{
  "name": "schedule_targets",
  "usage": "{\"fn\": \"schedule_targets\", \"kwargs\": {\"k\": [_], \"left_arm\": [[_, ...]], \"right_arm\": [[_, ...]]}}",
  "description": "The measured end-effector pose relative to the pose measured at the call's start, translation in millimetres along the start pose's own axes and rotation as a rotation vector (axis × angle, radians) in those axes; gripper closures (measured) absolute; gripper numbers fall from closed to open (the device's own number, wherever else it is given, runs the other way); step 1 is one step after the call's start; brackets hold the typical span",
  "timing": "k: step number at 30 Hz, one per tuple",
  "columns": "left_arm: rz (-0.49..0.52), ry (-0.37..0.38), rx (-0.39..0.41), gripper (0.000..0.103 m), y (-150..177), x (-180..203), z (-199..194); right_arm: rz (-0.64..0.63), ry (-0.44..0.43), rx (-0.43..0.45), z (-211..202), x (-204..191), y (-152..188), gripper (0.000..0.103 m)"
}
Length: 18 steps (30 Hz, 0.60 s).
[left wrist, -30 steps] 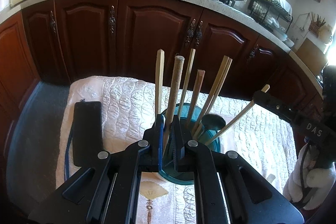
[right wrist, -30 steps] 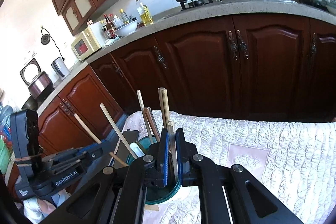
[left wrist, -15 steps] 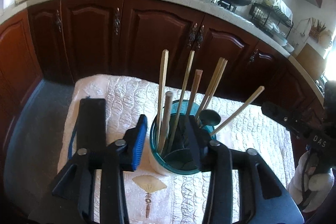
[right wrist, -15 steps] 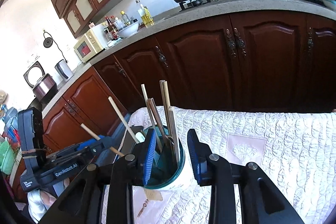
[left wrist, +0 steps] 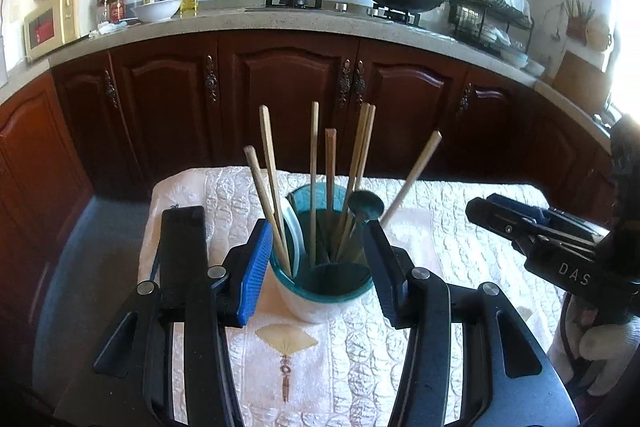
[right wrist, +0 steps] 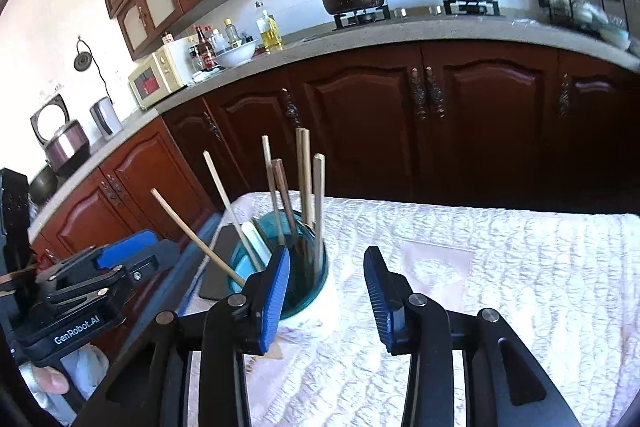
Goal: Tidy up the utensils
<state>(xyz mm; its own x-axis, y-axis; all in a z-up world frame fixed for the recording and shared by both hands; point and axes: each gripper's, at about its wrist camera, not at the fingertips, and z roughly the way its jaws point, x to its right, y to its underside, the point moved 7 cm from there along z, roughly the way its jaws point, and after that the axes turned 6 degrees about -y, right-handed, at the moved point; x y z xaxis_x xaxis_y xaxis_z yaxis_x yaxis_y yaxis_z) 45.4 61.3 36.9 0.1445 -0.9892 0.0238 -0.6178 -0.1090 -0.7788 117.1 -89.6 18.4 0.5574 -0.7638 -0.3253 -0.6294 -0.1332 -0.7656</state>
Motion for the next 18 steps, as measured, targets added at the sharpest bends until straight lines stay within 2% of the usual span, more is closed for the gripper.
{"fn": "schedule_targets", "kwargs": {"k": [9,18], "left_arm": [[0.004,-0.017,-0.025,0.056,13,12,3],[0.005,-0.059,-0.009,0.056,14,13,-3]], "right_arm": [[-0.012,0.070,0.008,-11,12,10,0.062],[-0.022,0.101,0.020,-18,13,7,0.060]]}}
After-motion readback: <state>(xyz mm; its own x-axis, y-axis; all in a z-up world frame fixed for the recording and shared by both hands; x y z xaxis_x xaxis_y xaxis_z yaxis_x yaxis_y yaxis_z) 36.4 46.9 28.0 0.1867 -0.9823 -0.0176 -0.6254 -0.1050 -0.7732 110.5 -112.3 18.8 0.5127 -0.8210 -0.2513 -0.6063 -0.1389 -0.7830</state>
